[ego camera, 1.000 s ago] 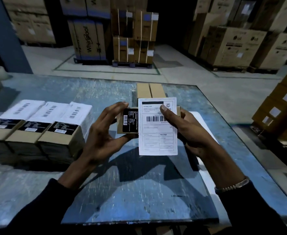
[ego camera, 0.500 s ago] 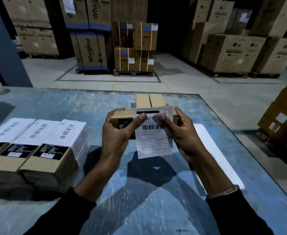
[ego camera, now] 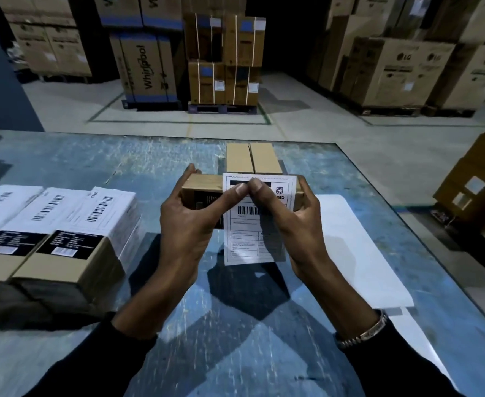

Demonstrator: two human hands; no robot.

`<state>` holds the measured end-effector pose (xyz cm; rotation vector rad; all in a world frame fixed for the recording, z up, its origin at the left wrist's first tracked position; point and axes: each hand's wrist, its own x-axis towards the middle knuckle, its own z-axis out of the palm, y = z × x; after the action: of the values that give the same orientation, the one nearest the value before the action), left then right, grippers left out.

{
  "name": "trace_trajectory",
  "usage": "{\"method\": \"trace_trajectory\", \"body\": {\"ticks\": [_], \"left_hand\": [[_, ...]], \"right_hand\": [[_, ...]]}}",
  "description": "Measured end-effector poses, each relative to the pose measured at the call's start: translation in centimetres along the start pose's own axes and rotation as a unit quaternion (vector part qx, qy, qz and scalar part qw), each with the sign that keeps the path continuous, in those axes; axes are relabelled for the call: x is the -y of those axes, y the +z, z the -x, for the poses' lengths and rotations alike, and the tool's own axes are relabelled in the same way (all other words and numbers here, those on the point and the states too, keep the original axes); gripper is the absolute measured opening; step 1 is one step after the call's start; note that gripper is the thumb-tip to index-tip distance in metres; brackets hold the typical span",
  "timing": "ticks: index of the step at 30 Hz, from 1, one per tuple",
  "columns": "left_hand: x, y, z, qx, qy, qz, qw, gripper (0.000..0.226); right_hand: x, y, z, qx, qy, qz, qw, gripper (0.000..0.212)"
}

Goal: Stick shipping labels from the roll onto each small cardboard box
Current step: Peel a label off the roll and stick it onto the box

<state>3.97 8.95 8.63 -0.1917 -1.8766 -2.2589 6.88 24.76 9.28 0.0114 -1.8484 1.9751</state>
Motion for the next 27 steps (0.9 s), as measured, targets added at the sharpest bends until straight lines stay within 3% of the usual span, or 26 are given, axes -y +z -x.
{"method": "trace_trajectory", "body": {"ticks": [4, 9, 13, 27], "left_hand": [[-0.3, 0.3, 0.6, -0.011, 0.010, 0.015, 1.000, 0.118], [-0.4, 0.6, 1.4, -0.012, 0.019, 0.025, 0.999, 0.095], [-0.5, 0.7, 1.5, -0.011, 0.019, 0.055, 0.998, 0.092], [0.5, 0.7, 1.3, -0.060, 0.047, 0.065, 0.995, 0.075]], "right_hand": [[0.2, 0.1, 0.4, -0.008, -0.039, 0.014, 0.999, 0.045], [0.3, 0.1, 0.7, -0.007, -0.086, 0.025, 0.996, 0.040], [0.0, 0.1, 1.0, -0.007, -0.114, 0.039, 0.993, 0.041], [-0.6, 0.1, 0.6, 0.013, -0.077, 0.051, 0.996, 0.024]]}}
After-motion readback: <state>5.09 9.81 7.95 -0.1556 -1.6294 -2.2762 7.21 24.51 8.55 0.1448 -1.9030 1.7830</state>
